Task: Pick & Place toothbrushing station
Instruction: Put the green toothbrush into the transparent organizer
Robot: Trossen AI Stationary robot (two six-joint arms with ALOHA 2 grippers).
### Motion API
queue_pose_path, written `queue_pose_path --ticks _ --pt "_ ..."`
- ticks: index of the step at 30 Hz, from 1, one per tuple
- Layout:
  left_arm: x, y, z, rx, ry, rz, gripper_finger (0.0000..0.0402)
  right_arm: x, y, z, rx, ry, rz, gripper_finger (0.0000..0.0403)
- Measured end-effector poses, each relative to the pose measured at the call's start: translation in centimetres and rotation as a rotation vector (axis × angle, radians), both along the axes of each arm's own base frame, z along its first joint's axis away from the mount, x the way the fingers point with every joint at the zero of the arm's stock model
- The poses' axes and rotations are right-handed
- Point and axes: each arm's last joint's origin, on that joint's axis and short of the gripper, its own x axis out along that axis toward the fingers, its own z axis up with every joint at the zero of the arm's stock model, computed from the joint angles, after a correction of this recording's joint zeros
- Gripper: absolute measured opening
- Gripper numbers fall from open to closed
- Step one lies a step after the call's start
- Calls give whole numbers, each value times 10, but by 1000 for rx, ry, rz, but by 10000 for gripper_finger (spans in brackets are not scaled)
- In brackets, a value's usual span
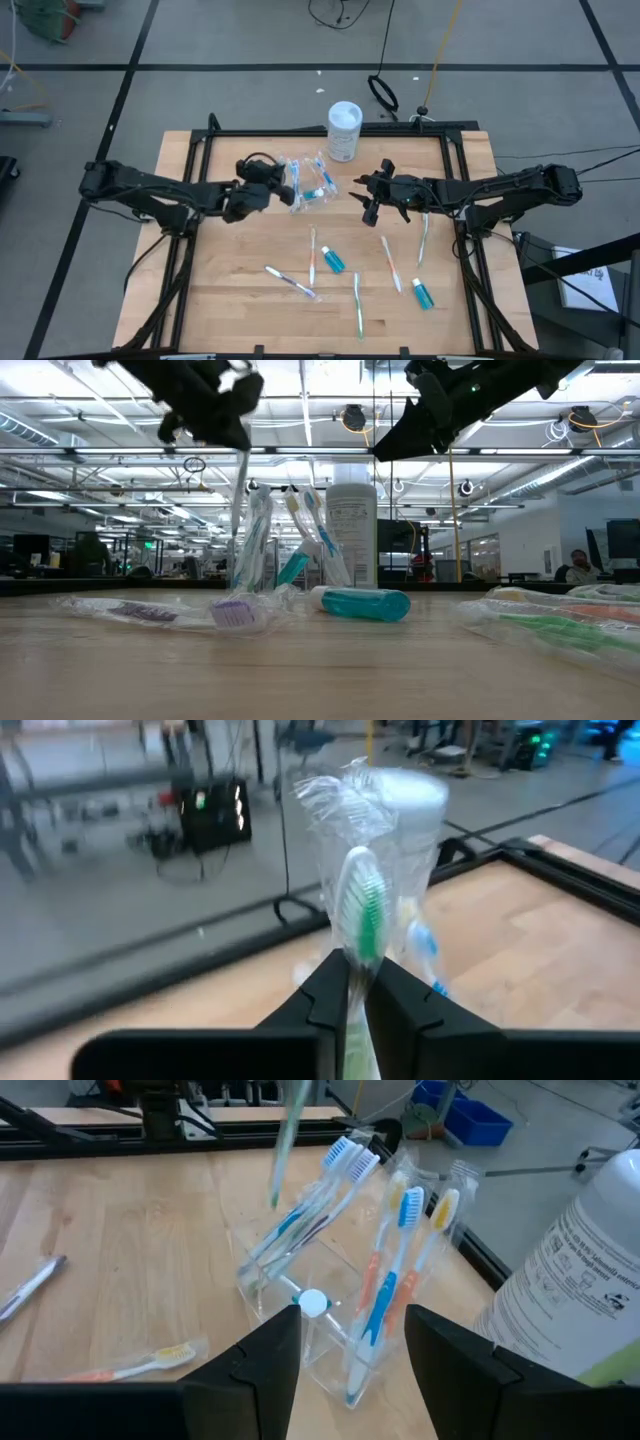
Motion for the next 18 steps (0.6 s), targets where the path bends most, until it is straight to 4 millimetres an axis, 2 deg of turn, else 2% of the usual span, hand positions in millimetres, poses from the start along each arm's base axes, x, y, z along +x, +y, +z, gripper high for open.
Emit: queue_pose_path --ticks 4,9,13,18 --pt "8 7 -28 -47 9 27 46 -1 0 -2 14 15 -6 171" --pt "17 12 -48 -74 59 40 48 -6 1 -11 78 99 -38 171" --pt "23 17 -61 -107 115 10 48 -11 1 -19 106 187 -60 171" --pt "24 28 -70 -255 164 -111 49 -18 0 -26 176 246 -115 171"
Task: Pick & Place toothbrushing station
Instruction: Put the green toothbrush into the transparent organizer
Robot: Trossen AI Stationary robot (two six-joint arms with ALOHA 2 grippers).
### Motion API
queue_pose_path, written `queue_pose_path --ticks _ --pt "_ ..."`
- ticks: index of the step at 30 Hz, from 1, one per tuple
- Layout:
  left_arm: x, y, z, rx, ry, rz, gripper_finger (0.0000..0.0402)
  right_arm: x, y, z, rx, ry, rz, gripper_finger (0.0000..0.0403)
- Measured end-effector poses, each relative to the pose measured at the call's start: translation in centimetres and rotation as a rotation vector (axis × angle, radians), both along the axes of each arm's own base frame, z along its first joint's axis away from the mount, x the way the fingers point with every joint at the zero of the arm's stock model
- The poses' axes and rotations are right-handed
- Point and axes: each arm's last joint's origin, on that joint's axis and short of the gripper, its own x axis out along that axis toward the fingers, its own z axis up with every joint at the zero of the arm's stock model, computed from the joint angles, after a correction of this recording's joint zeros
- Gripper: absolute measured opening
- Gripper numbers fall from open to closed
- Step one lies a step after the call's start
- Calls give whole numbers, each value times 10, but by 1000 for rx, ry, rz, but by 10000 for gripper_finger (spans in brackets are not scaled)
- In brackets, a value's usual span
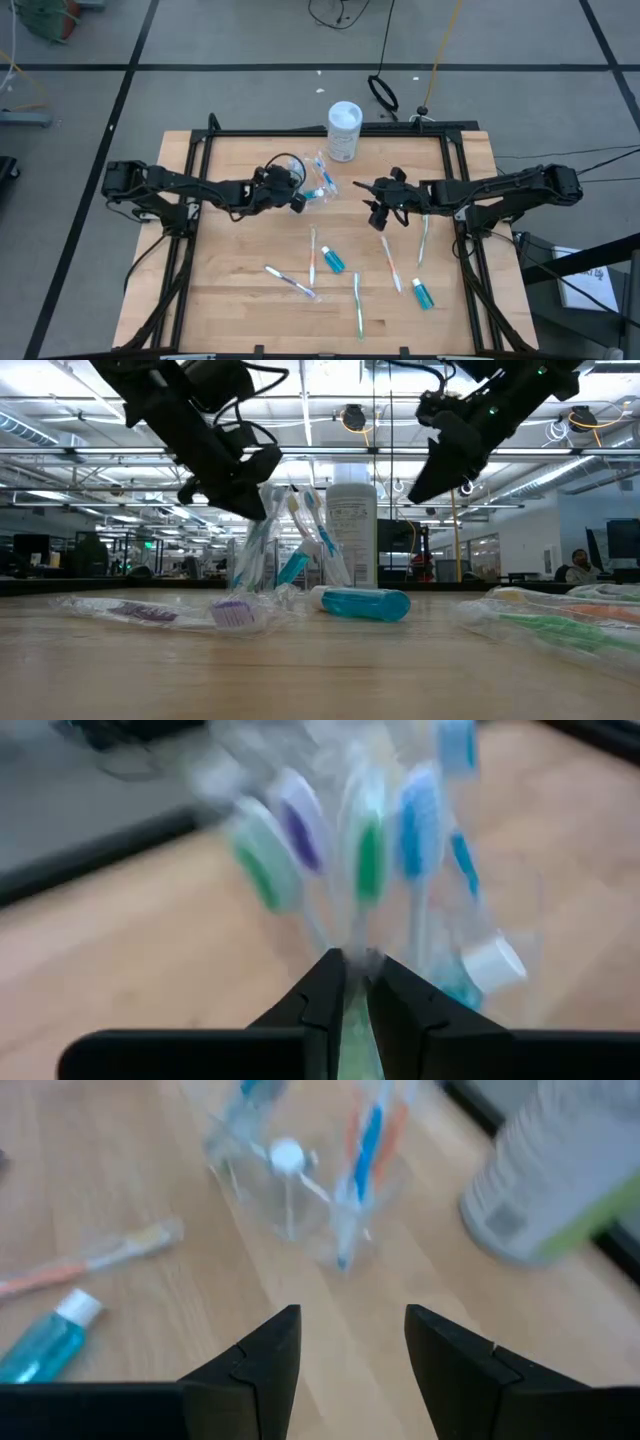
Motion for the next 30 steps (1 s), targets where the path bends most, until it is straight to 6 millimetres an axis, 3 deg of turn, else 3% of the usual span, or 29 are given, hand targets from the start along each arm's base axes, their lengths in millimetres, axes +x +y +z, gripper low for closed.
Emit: queue_pose_path --ticks 8,17,26,30 --pt "0 4 -1 -24 37 -84 49 -26 0 -1 143 96 -159 171" --pt "1 3 -2 -33 61 -142 54 -70 2 -15 309 378 -531 171" --pt "-1 1 -5 -42 113 -211 123 -84 2 -18 374 404 -776 171" --pt "-2 1 -3 -73 91 -184 145 -90 4 -31 441 434 -832 171"
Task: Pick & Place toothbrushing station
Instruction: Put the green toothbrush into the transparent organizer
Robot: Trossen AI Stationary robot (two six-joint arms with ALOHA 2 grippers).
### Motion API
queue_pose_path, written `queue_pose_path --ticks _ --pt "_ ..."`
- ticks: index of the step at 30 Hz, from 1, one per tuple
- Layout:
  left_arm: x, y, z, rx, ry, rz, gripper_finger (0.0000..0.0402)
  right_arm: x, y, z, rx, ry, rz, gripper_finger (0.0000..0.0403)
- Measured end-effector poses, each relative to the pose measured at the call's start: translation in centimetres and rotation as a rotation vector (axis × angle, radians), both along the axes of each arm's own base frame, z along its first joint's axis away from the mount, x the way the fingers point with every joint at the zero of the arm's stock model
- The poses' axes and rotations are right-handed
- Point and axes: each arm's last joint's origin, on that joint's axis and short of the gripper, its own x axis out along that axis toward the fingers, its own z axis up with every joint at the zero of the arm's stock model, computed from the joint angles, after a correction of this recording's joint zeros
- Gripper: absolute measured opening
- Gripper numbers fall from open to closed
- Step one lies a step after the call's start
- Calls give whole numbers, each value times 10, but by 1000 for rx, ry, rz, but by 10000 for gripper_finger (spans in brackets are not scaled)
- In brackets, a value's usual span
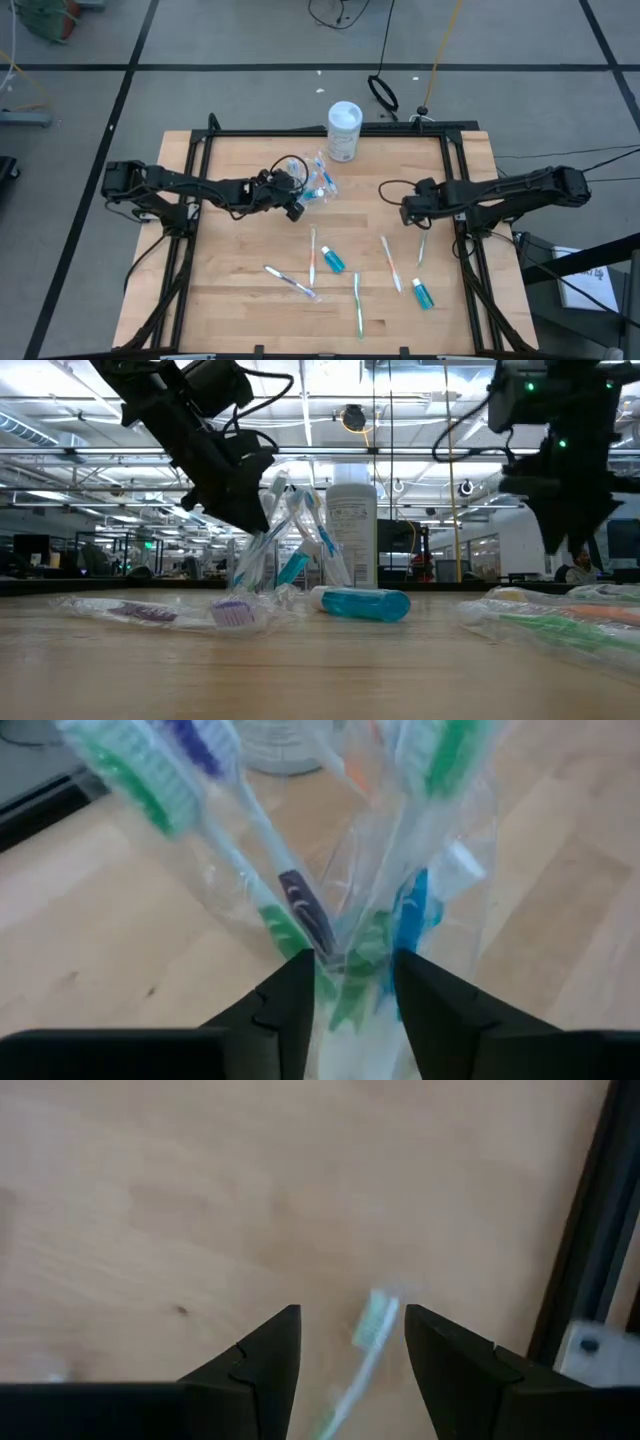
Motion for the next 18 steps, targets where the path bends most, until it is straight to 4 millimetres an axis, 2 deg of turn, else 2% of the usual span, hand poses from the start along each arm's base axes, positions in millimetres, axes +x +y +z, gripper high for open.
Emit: queue_pose_path --ticks 4,7,11,18 --pt "-6 -1 16 -4 -59 -12 148 -7 2 -27 42 -1 -8 171" --pt "-13 0 32 31 -108 -7 141 -9 3 -50 91 -70 0 171" --pt "-23 0 52 41 -185 5 130 -13 5 -71 134 -136 12 171" --pt "-30 -1 66 46 -253 2 119 -20 6 -83 128 -123 88 152"
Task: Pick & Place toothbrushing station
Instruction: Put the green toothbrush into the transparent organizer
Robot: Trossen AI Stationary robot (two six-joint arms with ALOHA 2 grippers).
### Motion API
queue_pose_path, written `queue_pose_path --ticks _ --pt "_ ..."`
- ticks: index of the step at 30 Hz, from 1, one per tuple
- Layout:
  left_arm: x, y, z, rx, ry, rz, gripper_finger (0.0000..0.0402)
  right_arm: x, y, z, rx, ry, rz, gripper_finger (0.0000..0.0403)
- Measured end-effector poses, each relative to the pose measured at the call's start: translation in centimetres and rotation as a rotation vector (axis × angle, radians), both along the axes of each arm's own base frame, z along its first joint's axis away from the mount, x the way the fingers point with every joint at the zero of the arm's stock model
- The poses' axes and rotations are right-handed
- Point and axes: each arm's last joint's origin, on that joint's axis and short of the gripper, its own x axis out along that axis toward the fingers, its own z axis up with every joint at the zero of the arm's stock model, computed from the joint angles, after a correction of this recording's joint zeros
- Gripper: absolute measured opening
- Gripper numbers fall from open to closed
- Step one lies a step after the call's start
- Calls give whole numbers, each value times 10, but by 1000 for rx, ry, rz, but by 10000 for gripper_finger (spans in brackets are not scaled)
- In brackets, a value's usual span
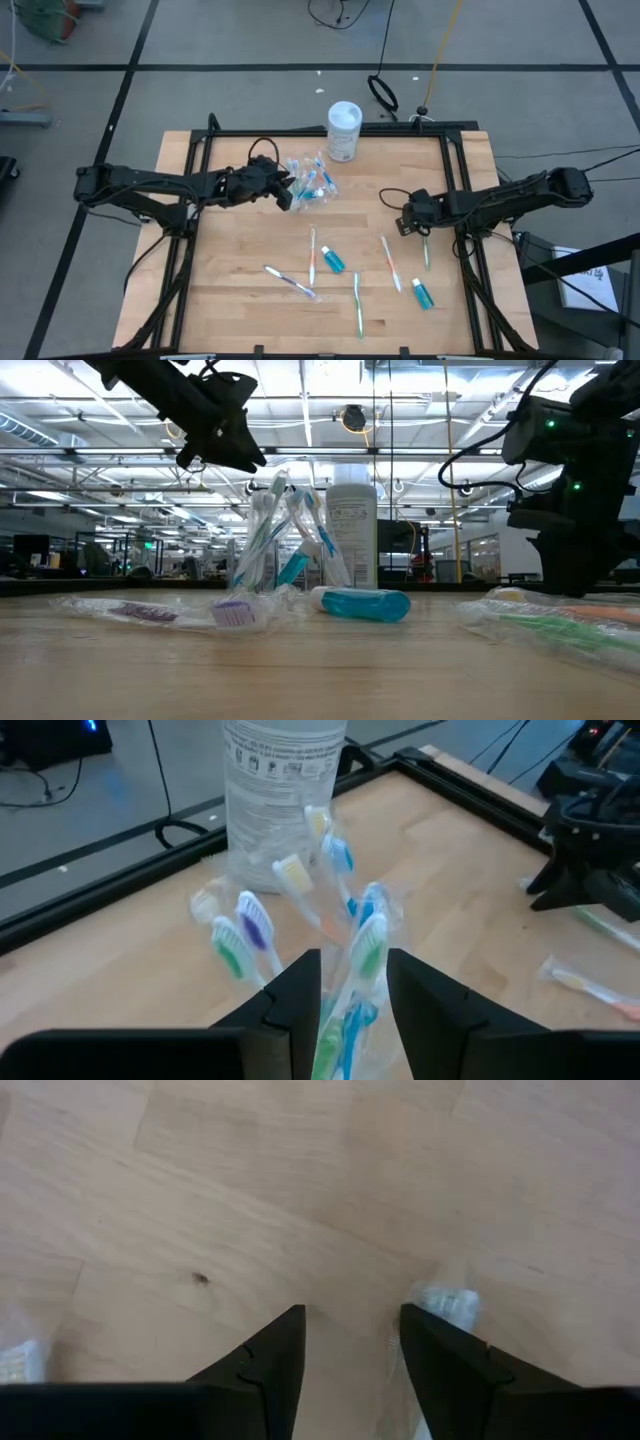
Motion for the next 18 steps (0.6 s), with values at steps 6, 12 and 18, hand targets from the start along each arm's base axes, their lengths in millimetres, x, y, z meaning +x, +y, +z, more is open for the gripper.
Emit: queue_pose_path --ticks 6,12,18 --pt "0 0 -1 -1 9 0 120 3 -2 1 -73 -11 94 82" --pt "1 0 -2 -3 14 -5 120 6 -2 2 -101 -33 163 7" --pt "0 0 -3 17 35 -20 120 15 -2 6 -149 -110 298 2"
